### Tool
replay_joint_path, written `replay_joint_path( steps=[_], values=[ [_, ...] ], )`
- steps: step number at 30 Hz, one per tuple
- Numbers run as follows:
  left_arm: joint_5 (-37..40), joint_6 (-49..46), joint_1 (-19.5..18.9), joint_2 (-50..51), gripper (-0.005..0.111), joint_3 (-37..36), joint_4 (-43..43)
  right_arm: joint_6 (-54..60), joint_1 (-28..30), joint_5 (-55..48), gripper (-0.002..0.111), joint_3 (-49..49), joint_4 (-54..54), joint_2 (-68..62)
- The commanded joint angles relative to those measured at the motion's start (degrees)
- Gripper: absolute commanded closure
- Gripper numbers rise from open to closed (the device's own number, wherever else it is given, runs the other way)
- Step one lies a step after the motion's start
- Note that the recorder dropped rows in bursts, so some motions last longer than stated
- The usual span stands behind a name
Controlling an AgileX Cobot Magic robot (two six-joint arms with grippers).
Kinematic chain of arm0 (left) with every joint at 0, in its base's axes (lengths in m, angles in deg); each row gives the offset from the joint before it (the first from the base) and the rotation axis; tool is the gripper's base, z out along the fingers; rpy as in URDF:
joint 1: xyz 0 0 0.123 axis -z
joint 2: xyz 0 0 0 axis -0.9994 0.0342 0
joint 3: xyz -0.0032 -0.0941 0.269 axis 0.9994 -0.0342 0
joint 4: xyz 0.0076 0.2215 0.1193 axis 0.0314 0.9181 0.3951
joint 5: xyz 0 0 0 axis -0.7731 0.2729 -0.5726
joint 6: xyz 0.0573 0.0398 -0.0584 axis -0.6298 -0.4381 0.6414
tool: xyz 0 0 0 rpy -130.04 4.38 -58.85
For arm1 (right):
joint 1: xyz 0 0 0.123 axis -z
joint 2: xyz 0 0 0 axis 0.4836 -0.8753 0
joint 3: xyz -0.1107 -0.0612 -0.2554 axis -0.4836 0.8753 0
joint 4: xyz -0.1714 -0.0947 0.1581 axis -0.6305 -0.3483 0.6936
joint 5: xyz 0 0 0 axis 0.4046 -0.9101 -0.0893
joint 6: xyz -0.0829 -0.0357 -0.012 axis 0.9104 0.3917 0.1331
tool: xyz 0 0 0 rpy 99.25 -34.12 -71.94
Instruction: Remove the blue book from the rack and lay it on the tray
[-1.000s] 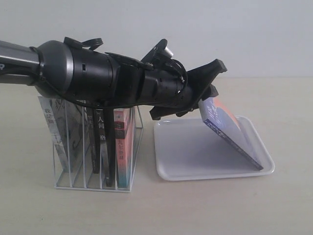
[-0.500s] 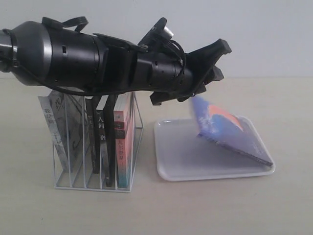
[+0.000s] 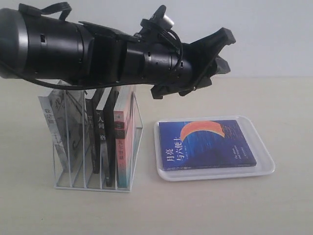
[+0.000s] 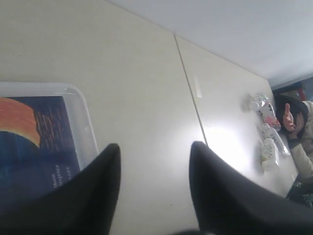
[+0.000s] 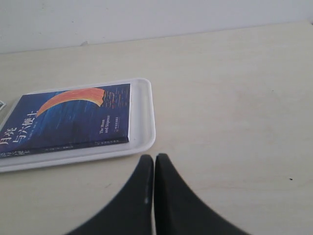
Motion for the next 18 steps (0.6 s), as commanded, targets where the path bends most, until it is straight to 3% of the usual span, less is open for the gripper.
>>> replay_joint_path(
  steps=[1, 6, 10, 18],
  values=[
    [3.9, -0.4, 0.4, -2.9, 0.064, -0.2, 2.2, 0.5, 0.0, 0.4, 0.108, 0.0, -0.1, 0.3],
    [11.2, -0.4, 0.4, -5.0, 0.076, -0.2, 4.9, 0.5, 0.0, 0.4, 0.108, 0.0, -0.1, 0.3],
    [14.3, 0.3, 0.4, -7.3, 0.100, -0.2, 11.2, 0.5, 0.0, 0.5, 0.108, 0.0, -0.1, 0.3],
    [13.6, 5.0, 0.4, -13.8, 0.102, -5.6, 20.8, 0.5, 0.0, 0.5, 0.108, 0.0, -0.1, 0.3]
  ],
)
